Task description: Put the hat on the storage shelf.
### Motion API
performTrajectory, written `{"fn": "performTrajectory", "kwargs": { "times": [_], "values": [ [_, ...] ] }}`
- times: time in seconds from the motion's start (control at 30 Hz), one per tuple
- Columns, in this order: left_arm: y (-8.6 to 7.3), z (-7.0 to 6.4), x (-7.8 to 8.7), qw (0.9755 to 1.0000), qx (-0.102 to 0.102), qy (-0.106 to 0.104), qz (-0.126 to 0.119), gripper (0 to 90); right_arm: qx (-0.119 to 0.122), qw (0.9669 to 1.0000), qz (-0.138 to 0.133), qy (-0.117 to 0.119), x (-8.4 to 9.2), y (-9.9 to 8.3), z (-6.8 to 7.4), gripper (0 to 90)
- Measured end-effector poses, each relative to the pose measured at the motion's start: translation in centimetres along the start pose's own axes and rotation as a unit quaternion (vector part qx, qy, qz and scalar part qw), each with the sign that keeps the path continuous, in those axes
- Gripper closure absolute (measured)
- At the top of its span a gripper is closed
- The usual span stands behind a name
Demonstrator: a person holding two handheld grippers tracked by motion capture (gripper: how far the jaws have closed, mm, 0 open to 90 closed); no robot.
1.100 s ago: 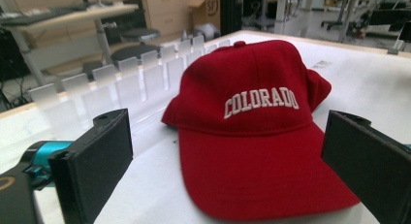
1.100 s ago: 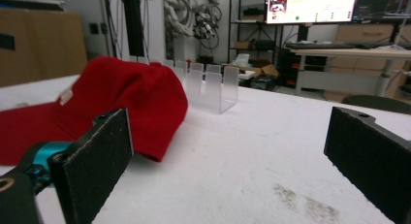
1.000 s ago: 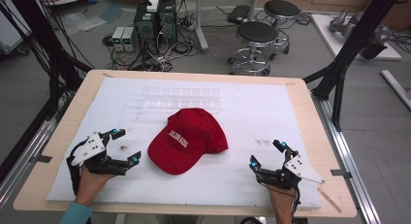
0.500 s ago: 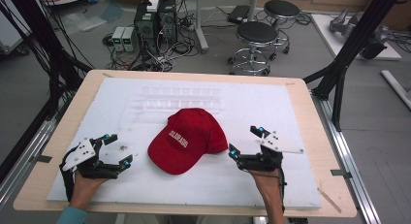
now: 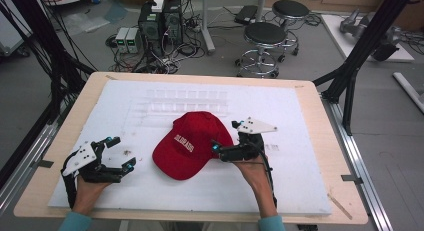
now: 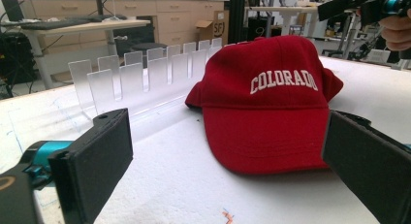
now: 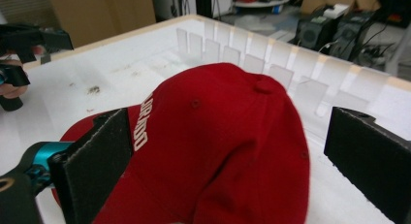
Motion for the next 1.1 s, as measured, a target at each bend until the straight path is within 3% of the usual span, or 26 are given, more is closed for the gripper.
{"fn": "performTrajectory", "kwargs": {
  "times": [0.23,0.37,0.57,0.73,0.9,0.97,1.1],
  "values": [
    [0.0,0.0,0.0,1.0,-0.001,0.001,-0.002,4.9,-0.005,0.9991,0.033,0.024,-1.8,-0.5,0.0,2.3],
    [0.0,0.0,0.0,1.0,-0.001,0.002,-0.003,4.9,-0.009,0.9979,0.06,0.025,-2.6,-1.0,0.0,2.5],
    [0.0,0.0,0.0,1.0,0.0,0.001,-0.002,4.9,-0.021,0.9965,0.075,0.029,-3.2,-1.7,-0.4,10.9],
    [0.0,0.1,0.0,1.0,0.001,0.003,-0.002,4.9,-0.04,0.9946,0.076,0.058,-3.5,-1.9,-0.3,23.6],
    [0.0,0.1,0.1,1.0,0.006,0.004,-0.003,4.9,-0.056,0.9919,0.085,0.075,-3.9,-2.4,-0.3,26.5],
    [0.0,0.1,0.0,1.0,0.007,0.004,-0.003,4.9,-0.055,0.9905,0.092,0.086,-4.2,-2.5,0.1,34.0],
    [0.0,0.2,0.0,1.0,0.008,0.004,-0.003,4.9,-0.062,0.9906,0.088,0.084,-4.3,-2.5,-0.1,43.0]
  ]
}}
Point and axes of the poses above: each handheld gripper's, and its own axes: x roughly backward along the jaws, y roughly out of its top, z roughly to its left, the point moved 9 cm from there along -x, roughly forward along the jaws, and after that the axes turned 10 degrees about x, right-handed, at the moved point
